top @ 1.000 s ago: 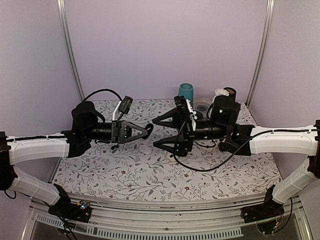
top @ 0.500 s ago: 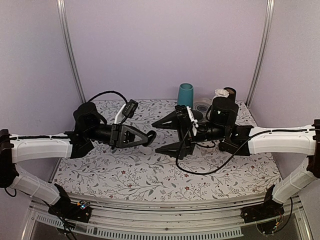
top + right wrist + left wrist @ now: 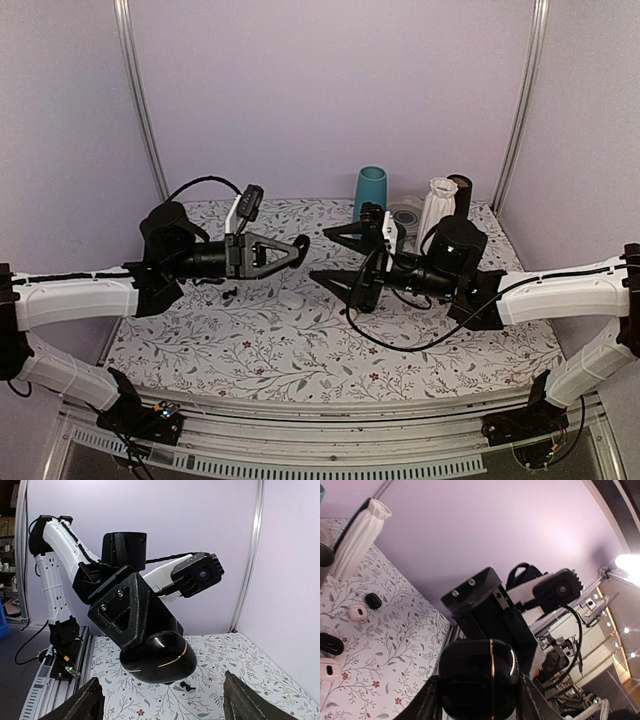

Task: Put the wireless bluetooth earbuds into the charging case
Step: Pass from the left arm to the right, then pass from the right arm to the left

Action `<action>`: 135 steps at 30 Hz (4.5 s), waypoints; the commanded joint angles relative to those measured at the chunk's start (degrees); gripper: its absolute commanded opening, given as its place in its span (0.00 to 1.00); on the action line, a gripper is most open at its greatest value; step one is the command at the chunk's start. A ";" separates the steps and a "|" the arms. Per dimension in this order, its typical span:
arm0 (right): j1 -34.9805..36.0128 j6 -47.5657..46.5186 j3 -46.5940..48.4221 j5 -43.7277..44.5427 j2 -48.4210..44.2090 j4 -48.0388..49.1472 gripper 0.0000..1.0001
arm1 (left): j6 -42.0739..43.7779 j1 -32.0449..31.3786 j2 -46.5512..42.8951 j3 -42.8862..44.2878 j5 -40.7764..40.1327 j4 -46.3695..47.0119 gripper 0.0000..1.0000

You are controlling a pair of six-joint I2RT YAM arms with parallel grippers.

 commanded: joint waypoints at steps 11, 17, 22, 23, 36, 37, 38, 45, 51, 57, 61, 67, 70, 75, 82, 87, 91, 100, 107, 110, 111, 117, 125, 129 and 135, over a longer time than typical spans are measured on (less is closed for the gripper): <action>9.90 -0.36 7.67 41.45 11.50 16.21 0.82 | -8.20 -0.92 -6.20 -1.94 -31.08 4.09 0.14; 10.34 -1.32 12.97 45.58 16.65 17.51 0.81 | -9.76 -1.26 -6.72 -2.71 -33.86 5.36 0.13; 11.07 -2.01 15.66 44.73 19.08 17.79 0.80 | -11.52 -1.58 -6.25 -3.79 -34.56 8.00 0.13; 11.21 -2.36 16.08 44.80 19.52 17.82 0.80 | -11.82 -1.67 -6.20 -3.95 -34.62 8.51 0.13; 11.91 -4.13 20.37 46.78 23.90 18.13 0.75 | -12.61 -2.16 -6.15 -3.74 -35.00 9.53 0.13; 11.96 -4.32 20.76 47.30 24.26 18.13 0.74 | -12.60 -2.21 -6.26 -3.68 -35.07 9.44 0.13; 11.94 -4.43 20.78 47.67 24.63 18.20 0.73 | -12.65 -2.20 -6.28 -3.70 -35.07 9.32 0.13; 11.92 -5.72 24.44 49.26 26.96 18.13 0.68 | -12.93 -2.43 -6.04 -3.66 -34.93 9.56 0.13; 11.92 -6.99 26.07 49.37 28.70 18.22 0.63 | -13.39 -2.70 -5.58 -3.58 -34.68 10.14 0.13; 11.94 -7.36 26.57 48.86 29.62 18.14 0.52 | -13.39 -2.85 -5.75 -3.65 -34.85 10.27 0.13; 11.99 -7.69 26.88 48.36 29.89 18.14 0.40 | -13.45 -2.98 -5.72 -3.67 -34.91 10.28 0.14; 11.92 -8.33 26.69 48.13 29.60 18.42 0.18 | -13.65 -2.95 -5.49 -3.69 -34.72 10.31 0.22; 11.94 -8.26 25.93 48.10 28.71 18.53 0.10 | -13.52 -2.95 -5.85 -4.04 -34.67 9.96 0.41; 11.95 -8.09 23.27 46.14 25.43 18.32 0.04 | -10.85 -2.88 -7.81 -3.96 -36.20 5.89 0.75; 11.63 -5.73 17.29 40.04 18.09 13.20 0.03 | -2.68 -2.23 -12.71 -2.50 -39.83 -7.25 0.96; 10.28 -1.80 13.50 33.23 11.89 6.84 0.03 | 4.36 -1.11 -16.05 -1.45 -42.35 -17.70 0.96; 8.66 0.55 11.13 23.93 6.80 0.99 0.03 | 12.84 -0.40 -19.22 -1.06 -44.34 -22.93 0.96; 3.78 5.86 9.19 -0.32 -1.48 -11.61 0.02 | 37.41 0.29 -21.75 5.21 -34.75 -31.24 0.96; 2.19 6.70 8.86 -9.16 -4.33 -18.02 0.02 | 47.44 0.04 -16.96 12.23 -19.95 -38.62 0.94; 1.52 9.01 9.80 -10.51 -4.57 -21.01 0.02 | 49.46 -0.12 -16.16 13.74 -13.53 -39.96 0.95; 1.35 9.43 10.03 -11.00 -4.56 -21.73 0.02 | 49.62 -0.17 -16.04 13.88 -11.91 -40.00 0.95; 0.67 11.16 11.73 -12.83 -3.99 -25.58 0.02 | 48.92 -1.00 -14.85 14.58 -7.45 -39.87 0.96; 0.55 11.32 14.02 -12.80 -2.93 -28.51 0.02 | 48.17 -3.03 -10.75 16.95 -6.84 -42.87 0.76; 0.56 11.05 15.42 -13.64 -1.94 -30.53 0.02 | 48.16 -4.07 -9.56 17.73 -6.10 -43.47 0.69; 0.50 10.97 16.83 -13.87 -0.66 -32.30 0.02 | 47.72 -5.00 -8.72 18.26 -4.06 -42.32 0.51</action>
